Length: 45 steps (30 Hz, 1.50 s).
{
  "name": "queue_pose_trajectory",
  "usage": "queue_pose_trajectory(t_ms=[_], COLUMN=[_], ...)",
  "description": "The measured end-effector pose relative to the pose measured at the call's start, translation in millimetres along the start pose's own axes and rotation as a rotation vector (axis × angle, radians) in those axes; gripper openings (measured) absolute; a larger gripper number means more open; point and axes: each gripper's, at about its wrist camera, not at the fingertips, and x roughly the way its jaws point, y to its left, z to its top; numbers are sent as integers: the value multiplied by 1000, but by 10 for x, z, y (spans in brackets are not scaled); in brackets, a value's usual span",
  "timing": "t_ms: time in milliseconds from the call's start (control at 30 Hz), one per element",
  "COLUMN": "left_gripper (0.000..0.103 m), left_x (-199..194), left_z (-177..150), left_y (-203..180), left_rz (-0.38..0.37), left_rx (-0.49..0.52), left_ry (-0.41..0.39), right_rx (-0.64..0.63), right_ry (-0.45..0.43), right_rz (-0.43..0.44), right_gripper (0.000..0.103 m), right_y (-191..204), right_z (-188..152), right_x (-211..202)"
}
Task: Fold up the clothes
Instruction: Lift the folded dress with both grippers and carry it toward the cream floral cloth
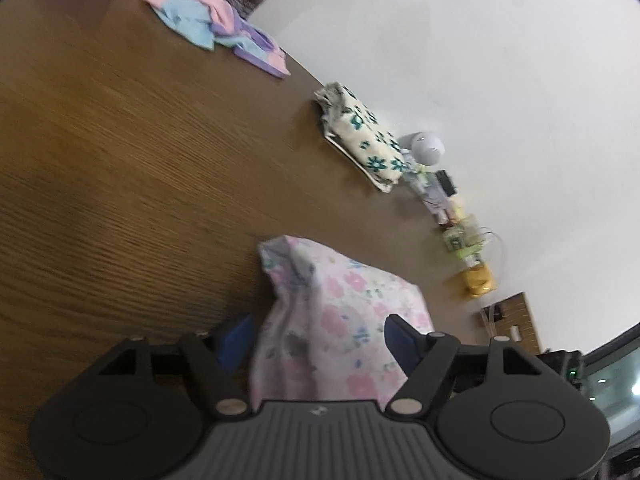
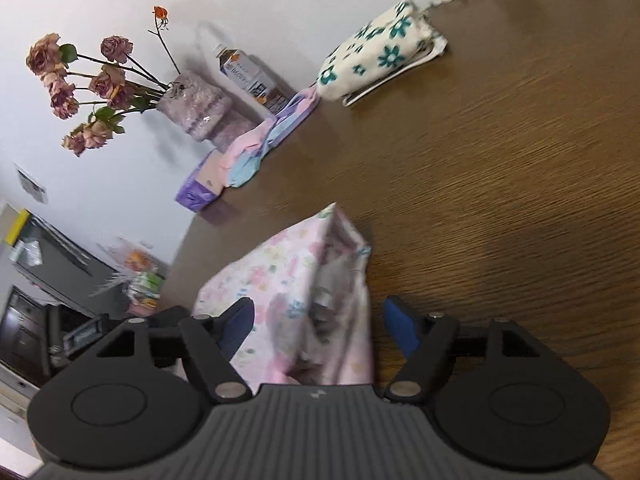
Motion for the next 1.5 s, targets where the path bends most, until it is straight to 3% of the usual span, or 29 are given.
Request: queue_pose_trajectory(t_ms=[333,633,1033,1233,1333,1500], left_gripper=[44,33,37,33,32,30], left_x=[210,230,202,237,221,178], left_z=[-39,-63,-78,-99,-120,-98], left_y=[35,29,34,12,26,-33], left_rz=[-65,-88,-64,-72,-82,-115], left_rx=[-51,-35,-32,-3,-4,15], left_ry=[42,24,13,-4,-22,-60], right_rx=[69,108,69,56,78,70], right_ry=[29,14,4,6,2,-33], right_rz=[67,137,70,83,104,140], right_gripper=[39,21,40,39,29,23], right_y=[-60,-118,-83,-18,-38,-12], right_z=[-59,-84,-77,-88,-82,-49], right_x=[132,164,120,218,236,180])
